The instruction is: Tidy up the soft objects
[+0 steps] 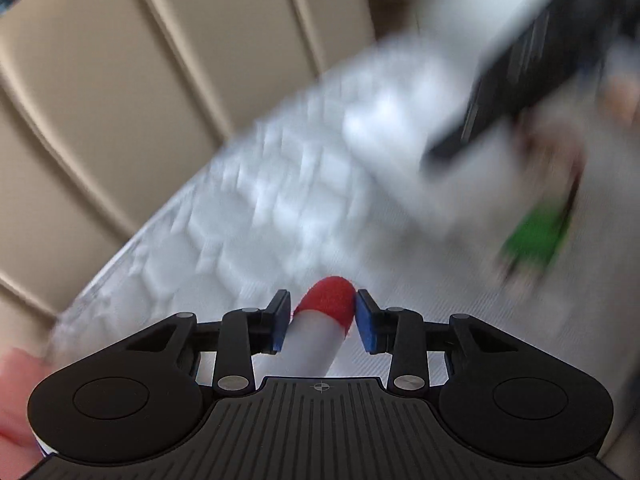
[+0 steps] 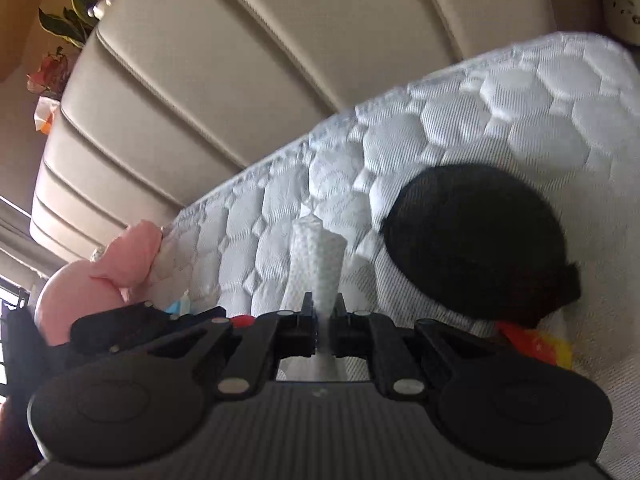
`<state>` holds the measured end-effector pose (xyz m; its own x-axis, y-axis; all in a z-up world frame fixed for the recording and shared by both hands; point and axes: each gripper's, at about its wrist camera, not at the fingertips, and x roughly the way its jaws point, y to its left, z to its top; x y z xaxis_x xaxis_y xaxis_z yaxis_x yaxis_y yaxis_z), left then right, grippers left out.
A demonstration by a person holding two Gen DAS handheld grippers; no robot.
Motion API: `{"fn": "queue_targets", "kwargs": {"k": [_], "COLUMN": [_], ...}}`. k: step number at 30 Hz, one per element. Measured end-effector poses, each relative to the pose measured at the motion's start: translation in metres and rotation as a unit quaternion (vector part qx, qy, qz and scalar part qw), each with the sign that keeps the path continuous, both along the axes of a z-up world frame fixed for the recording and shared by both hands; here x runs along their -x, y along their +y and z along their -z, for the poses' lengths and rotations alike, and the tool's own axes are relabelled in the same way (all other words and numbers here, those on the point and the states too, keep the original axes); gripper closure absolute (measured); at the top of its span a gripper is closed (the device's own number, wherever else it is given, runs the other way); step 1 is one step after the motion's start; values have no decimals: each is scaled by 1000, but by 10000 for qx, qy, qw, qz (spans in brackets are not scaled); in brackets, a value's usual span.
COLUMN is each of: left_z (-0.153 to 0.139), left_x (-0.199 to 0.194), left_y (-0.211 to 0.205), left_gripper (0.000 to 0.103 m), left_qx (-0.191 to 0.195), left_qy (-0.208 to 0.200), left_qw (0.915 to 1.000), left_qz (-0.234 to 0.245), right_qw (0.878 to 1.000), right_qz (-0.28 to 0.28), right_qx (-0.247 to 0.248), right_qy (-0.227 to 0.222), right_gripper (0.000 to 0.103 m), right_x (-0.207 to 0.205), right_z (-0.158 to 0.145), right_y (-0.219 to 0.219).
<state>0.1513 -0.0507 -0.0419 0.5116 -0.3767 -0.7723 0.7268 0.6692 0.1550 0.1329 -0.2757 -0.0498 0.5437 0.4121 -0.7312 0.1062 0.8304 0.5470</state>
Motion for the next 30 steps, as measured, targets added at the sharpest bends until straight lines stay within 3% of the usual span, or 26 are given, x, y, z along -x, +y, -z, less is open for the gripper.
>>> {"fn": "queue_targets", "kwargs": {"k": [2,3,8,10,11,12,15,17,19,21,22,24,27,29,30], "left_z": [-12,-12,17,10,3,-4,-19,-15,-10,-7,-3,3,6,6,7], "left_x": [0,-2,-15,-15,-16,-17,-14,-16,-22,-28,-32,-34,-30,-23,-19], "left_y": [-3,-6,-7,11,23,35,72,97,125,148,155,153,116,81,66], "left_gripper": [63,63,58,46,33,20,19,20,20,21,21,20,15,10,10], "left_qx": [890,1158,1719,2004,2081,2150,1969,1739,1671,1554,1537,1638,1404,895,602], "left_qy": [113,198,951,1145,1142,1133,969,896,853,760,788,979,978,690,496], "left_qw": [9954,9918,9735,9635,9598,9560,9532,9457,9254,9024,8967,9026,9397,9672,9770], "left_qz": [-320,-506,-1172,-1353,-1496,-1642,-2078,-2597,-3294,-3947,-4075,-3858,-2962,-2273,-1987], "right_qw": [9999,9997,9967,9946,9942,9942,9931,9893,9825,9759,9745,9763,9869,9911,9921], "right_qz": [110,153,175,115,45,-77,-813,-1391,-1858,-2179,-2226,-2070,-1417,-1054,-918], "right_qx": [85,144,753,977,1013,1000,678,217,-90,50,254,599,605,590,639], "right_qy": [-85,-113,-266,-329,-351,-380,-499,-369,-132,53,99,192,469,554,564], "right_gripper": [96,96,96,96,96,96,96,96,96,96,96,96,96,96,96], "right_x": [-1,-1,3,3,3,2,6,9,11,15,16,15,6,2,1], "right_z": [-4,-6,-9,-9,-9,-8,-6,1,15,28,34,40,46,47,46], "right_y": [-5,-7,-9,-7,-4,0,24,47,75,96,102,99,69,51,44]}}
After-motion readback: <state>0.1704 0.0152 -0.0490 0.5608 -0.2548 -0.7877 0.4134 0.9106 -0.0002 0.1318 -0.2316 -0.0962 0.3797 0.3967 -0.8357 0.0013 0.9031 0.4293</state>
